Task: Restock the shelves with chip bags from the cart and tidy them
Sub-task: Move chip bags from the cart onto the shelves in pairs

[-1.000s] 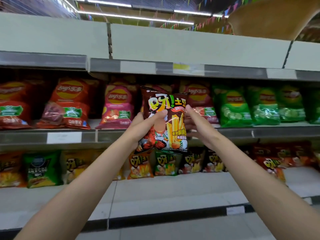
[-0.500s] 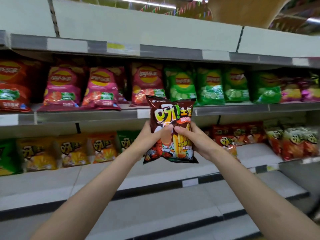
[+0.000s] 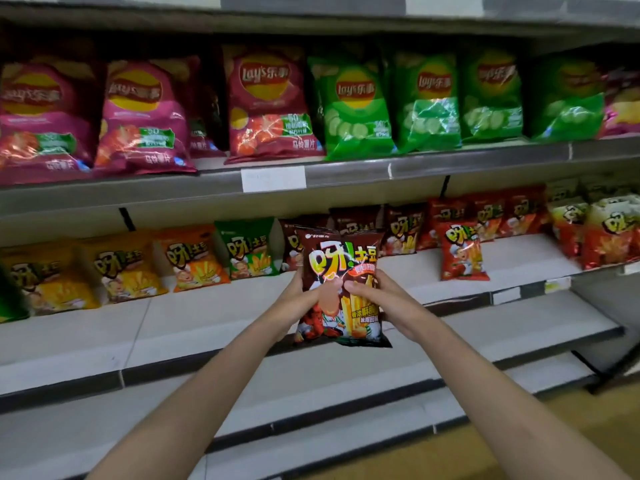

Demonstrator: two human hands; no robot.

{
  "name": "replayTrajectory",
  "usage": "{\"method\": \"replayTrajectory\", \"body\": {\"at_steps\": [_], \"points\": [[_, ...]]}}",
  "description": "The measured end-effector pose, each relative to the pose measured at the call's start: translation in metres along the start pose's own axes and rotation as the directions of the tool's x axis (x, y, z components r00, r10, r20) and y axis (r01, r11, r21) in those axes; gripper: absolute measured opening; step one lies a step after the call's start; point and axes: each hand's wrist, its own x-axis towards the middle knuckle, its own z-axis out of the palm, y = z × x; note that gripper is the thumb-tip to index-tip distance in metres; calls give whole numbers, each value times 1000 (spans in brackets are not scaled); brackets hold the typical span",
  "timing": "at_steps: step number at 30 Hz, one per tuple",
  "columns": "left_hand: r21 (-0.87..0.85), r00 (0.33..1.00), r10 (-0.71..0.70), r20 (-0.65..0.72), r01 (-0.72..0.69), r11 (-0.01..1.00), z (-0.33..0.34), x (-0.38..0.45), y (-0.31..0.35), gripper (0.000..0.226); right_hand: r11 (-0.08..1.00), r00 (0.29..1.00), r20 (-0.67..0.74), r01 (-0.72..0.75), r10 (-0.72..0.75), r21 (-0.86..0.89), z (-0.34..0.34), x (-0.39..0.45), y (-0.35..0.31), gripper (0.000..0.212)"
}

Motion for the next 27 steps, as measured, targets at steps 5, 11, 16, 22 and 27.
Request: {"method": "replayTrajectory", "body": {"at_steps": [5, 11, 16, 22, 27], "points": [[31, 995, -100, -4, 100, 994, -32, 50, -38, 98, 987, 993, 29, -107, 112, -121, 11, 67, 27, 70], [41, 965, -229, -126, 235, 971, -62, 129, -70, 84, 961, 985, -64, -172, 162, -218, 15, 160, 44, 77], [-2, 949, -257, -184, 261, 965, -65, 173, -79, 41, 961, 973, -173, -190, 156, -203, 19, 211, 57, 53], [-25, 935, -278, -220, 280, 960, -65, 192, -88, 58, 944, 956, -76, -292, 283, -152, 17, 231, 61, 84], [1, 900, -351, -257, 364, 931, -67, 181, -82, 59, 927, 936, -88, -351, 341, -135, 15, 214, 49, 94]]}}
